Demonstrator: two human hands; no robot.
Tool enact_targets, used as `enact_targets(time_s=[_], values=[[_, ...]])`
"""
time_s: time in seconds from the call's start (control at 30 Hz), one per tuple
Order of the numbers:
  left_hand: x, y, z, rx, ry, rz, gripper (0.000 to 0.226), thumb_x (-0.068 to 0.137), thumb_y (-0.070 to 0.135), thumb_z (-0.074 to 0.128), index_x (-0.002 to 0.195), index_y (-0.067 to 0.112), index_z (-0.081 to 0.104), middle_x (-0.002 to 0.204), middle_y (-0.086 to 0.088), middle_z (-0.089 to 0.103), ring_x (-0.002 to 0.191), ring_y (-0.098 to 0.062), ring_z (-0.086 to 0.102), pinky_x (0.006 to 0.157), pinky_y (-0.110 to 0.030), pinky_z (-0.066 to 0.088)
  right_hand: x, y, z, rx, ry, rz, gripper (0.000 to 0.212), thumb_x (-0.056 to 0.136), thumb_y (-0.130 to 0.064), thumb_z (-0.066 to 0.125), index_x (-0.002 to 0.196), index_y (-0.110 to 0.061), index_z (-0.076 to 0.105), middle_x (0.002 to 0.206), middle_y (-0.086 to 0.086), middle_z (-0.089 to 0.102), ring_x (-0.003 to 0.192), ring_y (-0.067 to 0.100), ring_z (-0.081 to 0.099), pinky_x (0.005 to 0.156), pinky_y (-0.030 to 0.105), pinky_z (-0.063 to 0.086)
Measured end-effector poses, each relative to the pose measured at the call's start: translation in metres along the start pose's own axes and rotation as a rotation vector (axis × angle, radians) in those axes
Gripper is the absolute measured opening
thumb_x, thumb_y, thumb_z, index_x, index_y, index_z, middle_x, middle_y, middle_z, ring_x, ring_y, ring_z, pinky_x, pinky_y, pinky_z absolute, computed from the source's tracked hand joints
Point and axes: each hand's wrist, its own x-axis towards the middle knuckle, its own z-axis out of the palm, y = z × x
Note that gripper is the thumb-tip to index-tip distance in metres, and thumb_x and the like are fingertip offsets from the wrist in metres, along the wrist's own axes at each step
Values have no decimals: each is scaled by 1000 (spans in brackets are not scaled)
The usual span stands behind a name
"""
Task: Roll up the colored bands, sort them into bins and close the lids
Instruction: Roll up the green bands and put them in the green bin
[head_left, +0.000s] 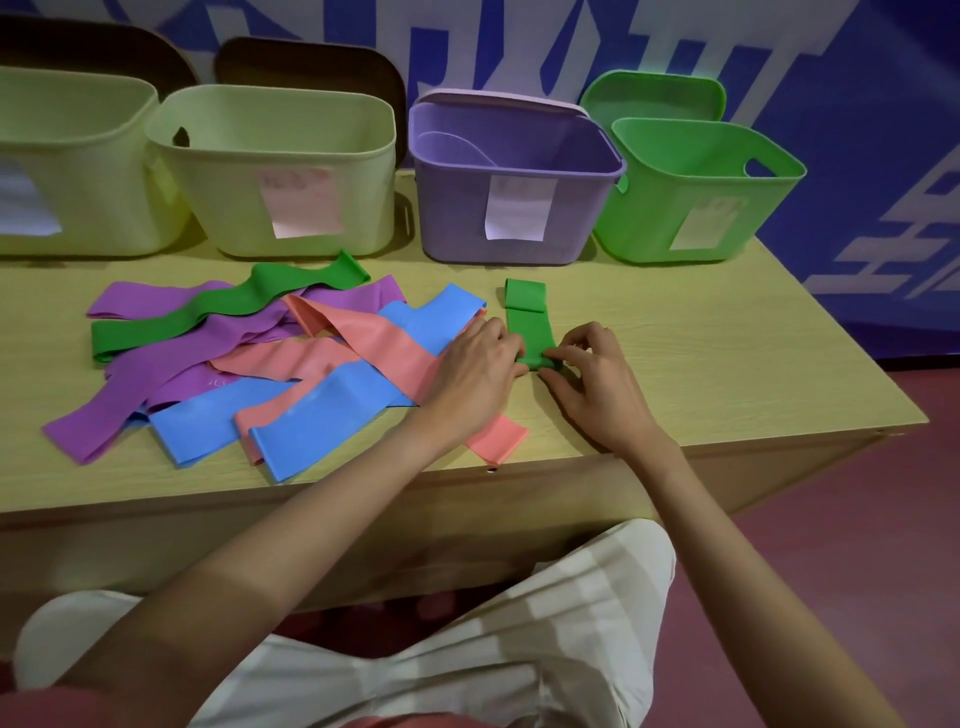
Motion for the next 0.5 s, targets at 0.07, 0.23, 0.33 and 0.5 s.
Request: enact_targets(time_s=[0.07, 0.23, 0.33, 0.5], values=[[2, 0, 1, 8, -5, -8, 23, 94, 25, 59, 104, 6, 66, 102, -9, 58, 104, -23, 50, 100, -36, 40, 0, -1, 1, 15, -10, 4, 28, 87, -15, 69, 110, 0, 67, 102, 12, 53, 98, 26, 52, 72, 35, 50], [2, -1, 0, 20, -11, -9, 26, 95, 27, 56, 103, 5, 68, 99, -9, 58, 103, -25, 50, 97, -35, 39, 2, -3, 3, 104, 4, 16, 15, 89, -9, 63, 103, -3, 60, 98, 9, 55, 93, 24, 52, 74, 38, 48], [1, -1, -7, 57, -48, 30, 34, 93, 36, 58, 107, 6, 67, 102, -8, 56, 105, -23, 48, 96, -35, 40, 4, -3, 2, 116, -9, 23, 11, 91, -10, 62, 100, -4, 60, 96, 8, 55, 91, 22, 50, 73, 37, 46], [-7, -4, -15, 42, -44, 78, 30, 88, 29, 66, 102, 4, 70, 97, -9, 57, 101, -25, 49, 90, -38, 42, -4, -8, -1, 105, -56, 14, 14, 91, -11, 61, 103, -3, 61, 96, 9, 55, 90, 22, 51, 74, 31, 44]])
